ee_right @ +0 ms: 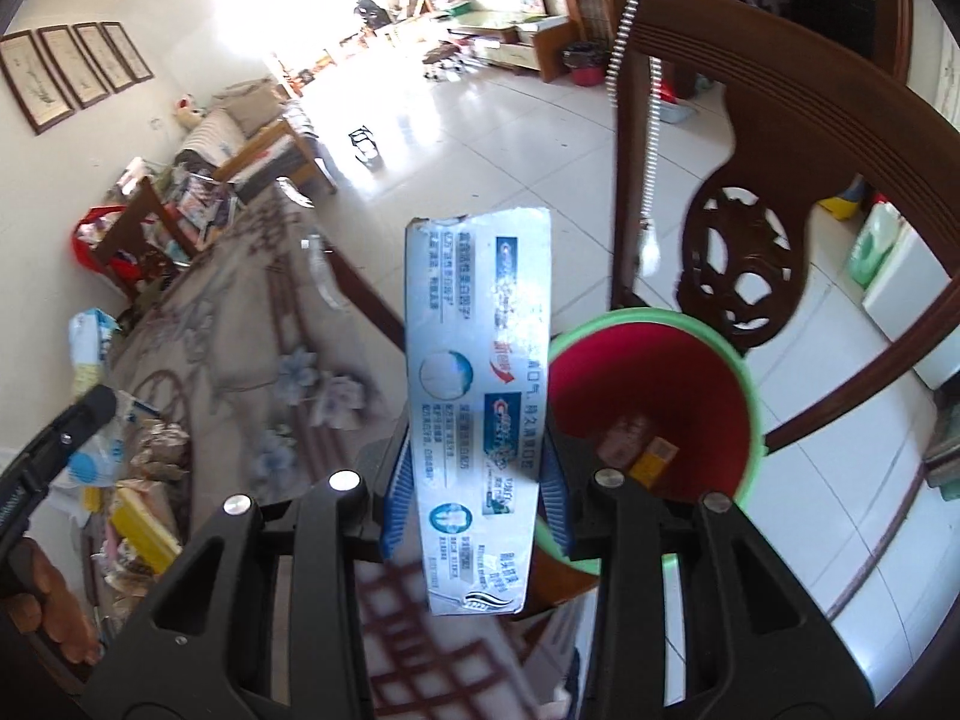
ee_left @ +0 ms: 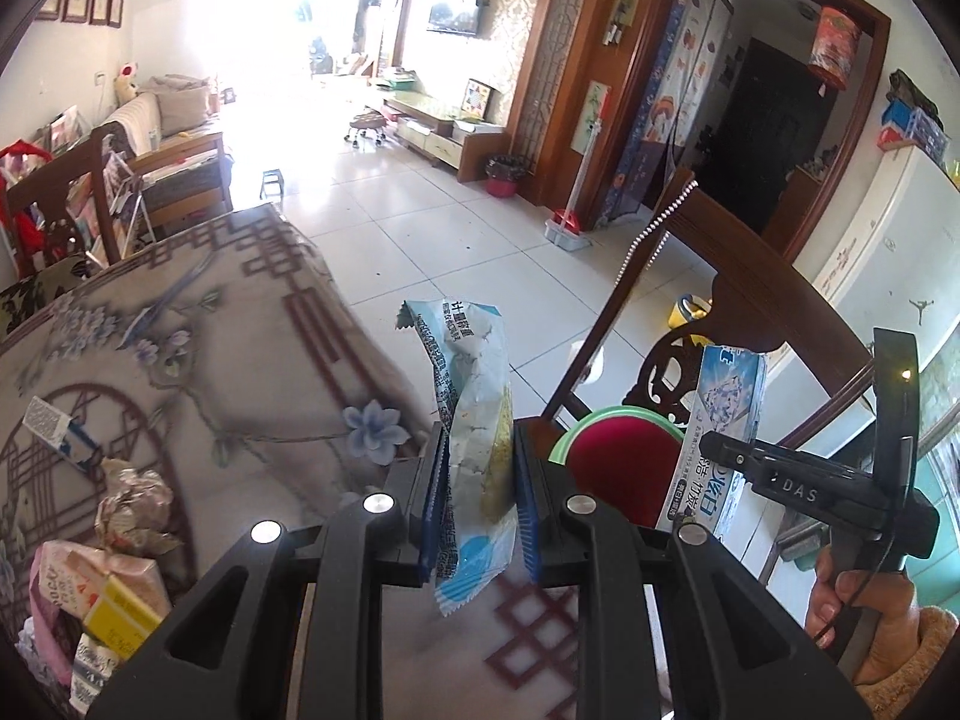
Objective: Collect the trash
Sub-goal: 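Carry both items to the red bucket and open both tools over it, then move both tools back over the table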
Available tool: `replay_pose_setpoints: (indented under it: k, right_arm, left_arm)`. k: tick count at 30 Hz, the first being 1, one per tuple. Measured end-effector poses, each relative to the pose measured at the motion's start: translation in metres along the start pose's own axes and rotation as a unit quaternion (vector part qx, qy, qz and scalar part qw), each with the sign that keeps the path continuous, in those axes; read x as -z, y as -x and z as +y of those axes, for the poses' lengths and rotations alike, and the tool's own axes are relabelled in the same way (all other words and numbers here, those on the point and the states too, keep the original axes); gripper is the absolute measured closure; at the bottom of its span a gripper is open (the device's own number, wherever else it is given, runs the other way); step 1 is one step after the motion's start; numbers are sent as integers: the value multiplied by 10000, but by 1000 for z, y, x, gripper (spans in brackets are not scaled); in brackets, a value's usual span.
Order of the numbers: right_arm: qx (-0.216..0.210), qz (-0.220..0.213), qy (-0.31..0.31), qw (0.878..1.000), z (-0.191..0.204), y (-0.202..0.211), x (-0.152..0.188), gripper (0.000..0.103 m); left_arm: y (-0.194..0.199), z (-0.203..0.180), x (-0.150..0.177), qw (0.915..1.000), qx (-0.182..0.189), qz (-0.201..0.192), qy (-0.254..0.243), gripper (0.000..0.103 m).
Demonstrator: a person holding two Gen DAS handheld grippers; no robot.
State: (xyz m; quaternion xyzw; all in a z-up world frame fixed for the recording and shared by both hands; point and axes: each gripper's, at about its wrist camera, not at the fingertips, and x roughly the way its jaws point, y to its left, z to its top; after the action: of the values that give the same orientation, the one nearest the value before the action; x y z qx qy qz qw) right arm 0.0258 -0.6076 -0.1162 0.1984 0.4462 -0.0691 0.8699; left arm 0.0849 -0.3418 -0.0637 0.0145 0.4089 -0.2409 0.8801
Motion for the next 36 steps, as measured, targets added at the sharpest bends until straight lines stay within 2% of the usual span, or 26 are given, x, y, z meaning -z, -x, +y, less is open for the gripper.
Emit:
replay_pose_setpoints:
  k: [5, 8, 9, 11, 14, 16, 24, 27, 29, 30, 31, 36]
  right_arm:
    - [289, 45, -81, 9995, -24, -4, -5, 66]
    - [387, 25, -137, 9992, -36, -7, -7, 62]
    - [379, 14, -165, 9991, -40, -7, -8, 57]
    - [465, -74, -250, 9986, -49, -6, -10, 28]
    - [499, -263, -394, 9976, -60, 2, -13, 27]
    - [575, -321, -460, 9968, -67, 6, -13, 27]
    - [819, -324, -766, 9932, -98, 24, -1, 25]
    - [904, -385, -824, 9917, -103, 32, 3, 25]
    - [936, -426, -862, 9910, -105, 37, 6, 25]
    - [948, -444, -877, 9906, -106, 40, 7, 25]
    - [955, -462, -886, 9904, -106, 42, 8, 25]
    - [908, -589, -850, 9905, -96, 53, 9, 24]
  left_arm:
    - [-26, -23, -5, 9996, 133, 151, -199, 85]
    - [-43, -38, -8, 9989, 227, 233, -332, 85]
    - [-48, -44, -9, 9986, 255, 249, -386, 85]
    - [-57, -54, -10, 9979, 323, 305, -464, 85]
    - [-72, -66, -9, 9970, 463, 439, -429, 85]
    - [-83, -78, -8, 9958, 461, 534, -586, 85]
    - [-104, -127, -15, 9908, 805, 501, -962, 83]
    - [-104, -143, -18, 9899, 863, 375, -1059, 81]
    - [-103, -149, -20, 9900, 844, 273, -1093, 54]
    - [-101, -151, -21, 9902, 837, 198, -1100, 27]
    - [-97, -150, -23, 9902, 851, 111, -1099, 21]
    - [-67, -141, -25, 9905, 770, -108, -1135, 22]
